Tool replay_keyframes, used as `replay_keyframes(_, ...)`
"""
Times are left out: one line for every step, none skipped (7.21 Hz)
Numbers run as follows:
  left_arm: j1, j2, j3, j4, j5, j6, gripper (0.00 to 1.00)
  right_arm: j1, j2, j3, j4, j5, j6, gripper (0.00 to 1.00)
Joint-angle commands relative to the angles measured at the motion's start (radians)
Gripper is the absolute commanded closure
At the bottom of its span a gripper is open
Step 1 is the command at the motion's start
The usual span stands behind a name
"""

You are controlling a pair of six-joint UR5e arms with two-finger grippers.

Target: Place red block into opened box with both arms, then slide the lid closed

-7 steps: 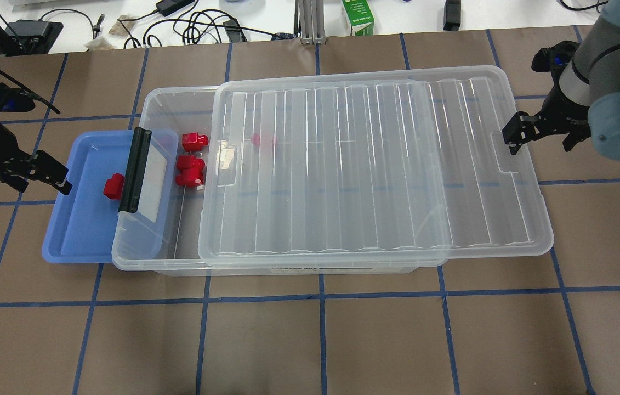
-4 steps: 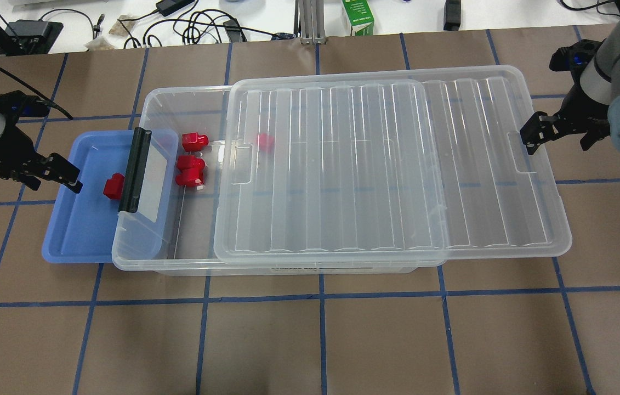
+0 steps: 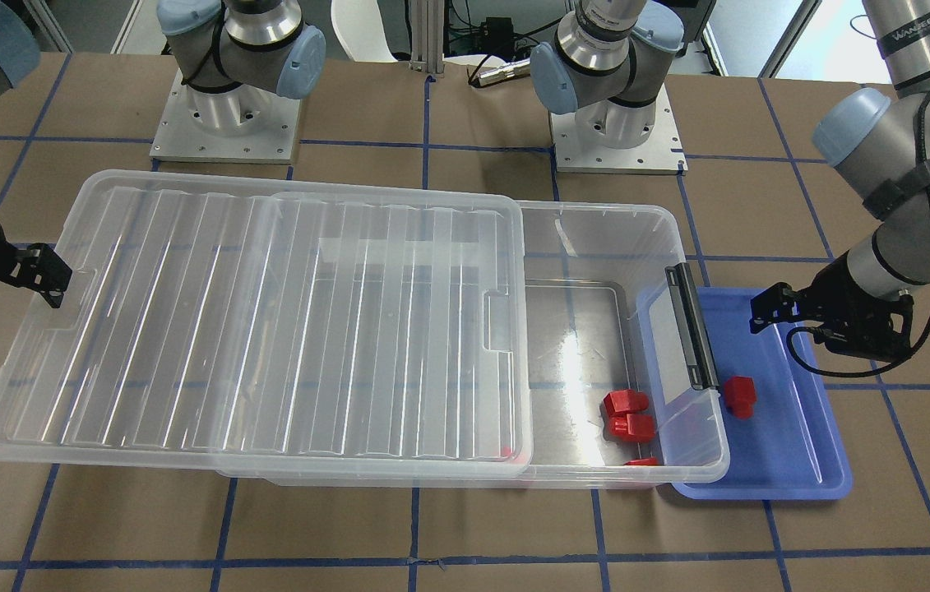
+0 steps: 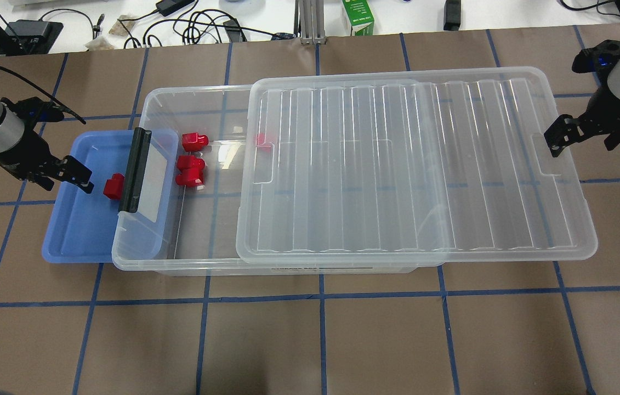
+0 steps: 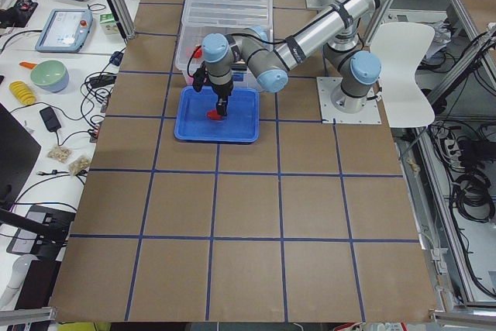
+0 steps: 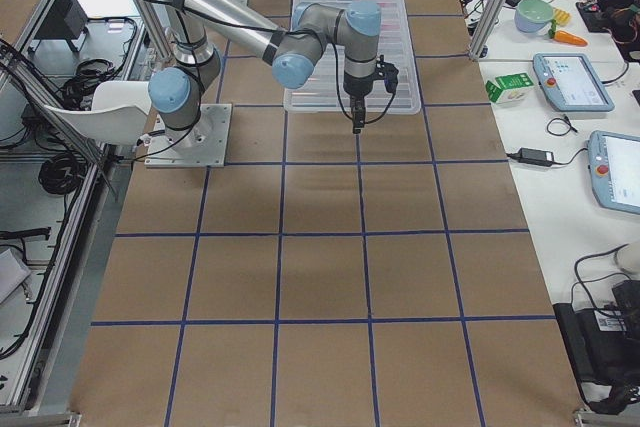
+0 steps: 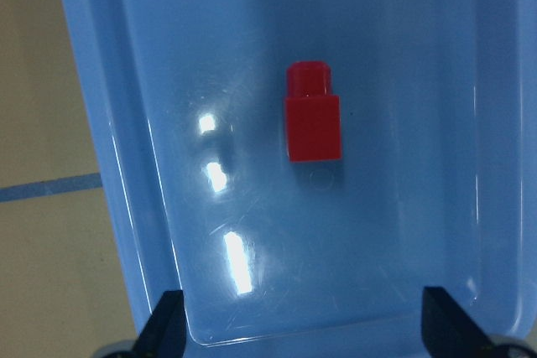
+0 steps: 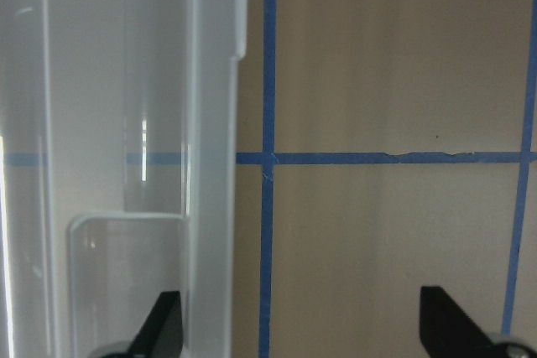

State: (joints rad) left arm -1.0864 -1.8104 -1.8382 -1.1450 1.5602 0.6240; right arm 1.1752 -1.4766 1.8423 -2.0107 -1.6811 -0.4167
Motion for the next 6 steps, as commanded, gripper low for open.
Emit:
replay_keyframes(-0.009,-0.023,0.000,0.013,0.000,-0.016,0.00,-0.023,-0.004,0.000,-0.002,-0.003,-0.008,0.00)
replay_keyframes(-0.009,-0.045,0.000,0.072,0.001,-0.021,0.00,-0.025,-0.008,0.000,0.000,-0.003,-0.017,0.00)
replay_keyframes(-0.009,-0.072,0.000,0.086,0.000,-0.036,0.00,-0.028,-0.008,0.003,0.000,-0.005,-0.022,0.00)
replay_keyframes(-0.009,-0.090,0.000,0.088,0.000,-0.036,0.00,-0.038,-0.008,0.005,0.003,-0.005,-0.033,0.00)
replay_keyframes(-0.009,-0.119,0.000,0.123,0.001,-0.039,0.00,-0.043,-0.008,0.005,0.003,-0.005,-0.046,0.00)
replay_keyframes(-0.010,-0.144,0.000,0.160,0.000,-0.084,0.00,-0.043,-0.010,0.005,0.003,-0.003,-0.047,0.00)
